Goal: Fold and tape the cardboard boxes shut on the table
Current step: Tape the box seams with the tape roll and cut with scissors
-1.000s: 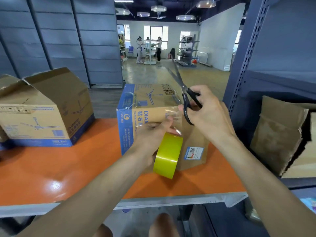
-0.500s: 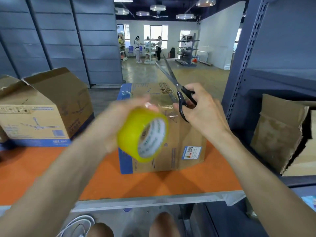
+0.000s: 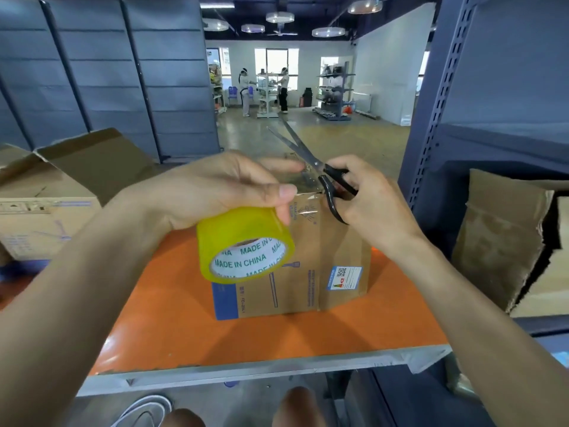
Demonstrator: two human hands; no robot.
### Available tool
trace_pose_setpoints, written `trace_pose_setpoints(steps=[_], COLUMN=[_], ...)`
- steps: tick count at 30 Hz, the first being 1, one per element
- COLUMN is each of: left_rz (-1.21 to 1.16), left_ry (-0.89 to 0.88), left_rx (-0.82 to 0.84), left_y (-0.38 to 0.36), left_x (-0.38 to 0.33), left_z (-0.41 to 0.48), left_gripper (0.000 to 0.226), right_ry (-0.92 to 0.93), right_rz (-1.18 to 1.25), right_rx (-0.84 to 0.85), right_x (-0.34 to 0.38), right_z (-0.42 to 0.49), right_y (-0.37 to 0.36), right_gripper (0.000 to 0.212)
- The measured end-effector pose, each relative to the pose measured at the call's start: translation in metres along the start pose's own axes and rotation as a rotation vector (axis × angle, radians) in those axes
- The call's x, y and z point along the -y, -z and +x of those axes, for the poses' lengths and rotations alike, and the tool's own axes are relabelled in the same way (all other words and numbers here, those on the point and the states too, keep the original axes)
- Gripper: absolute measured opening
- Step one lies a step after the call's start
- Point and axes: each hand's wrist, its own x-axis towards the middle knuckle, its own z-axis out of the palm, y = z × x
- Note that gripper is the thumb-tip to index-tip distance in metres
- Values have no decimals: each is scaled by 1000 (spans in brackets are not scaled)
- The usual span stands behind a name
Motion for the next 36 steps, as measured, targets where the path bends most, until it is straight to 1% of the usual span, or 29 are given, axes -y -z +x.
trace_pose_setpoints(steps=[2, 4, 5, 11, 18, 21, 24, 27, 29, 32, 36], left_rz=[105, 147, 146, 401, 511, 466, 358, 237, 183, 149, 67], left_ry=[-14, -2, 2, -25, -21, -22, -8, -13, -34, -66, -110], left_rx=[22, 58, 51, -19, 47, 54, 96, 140, 146, 170, 208], left_y=[-4, -13, -19, -38, -44, -41, -30, -22, -19, -17, -19], left_x=[-5, -8, -9, -2, 3, 3, -3, -4, -2, 1, 2], left_z=[4, 7, 7, 6, 6, 6, 6, 6, 6, 6, 7], left_gripper=[16, 21, 22, 25, 27, 26, 27, 25, 25, 27, 24], right_ry=[-4, -10, -12, 26, 41, 45, 66, 127, 176, 207, 180], right_rz=[-7, -14, -20, -48, -39, -94, -261, -343, -358, -347, -380], right_rx=[12, 15, 13, -42, -84, -131, -234, -349, -388, -392, -313], right_x=[-1, -3, -4, -6, -5, -2, -2, -4, -7, -9, -8], right_z=[1, 3, 4, 4, 1, 0, -1, -4, -6, -10, -11], right_y=[1, 1, 1, -2, -5, -12, -23, -33, -38, -41, -43], right_gripper=[35, 38, 39, 42, 39, 40, 42, 45, 48, 53, 52])
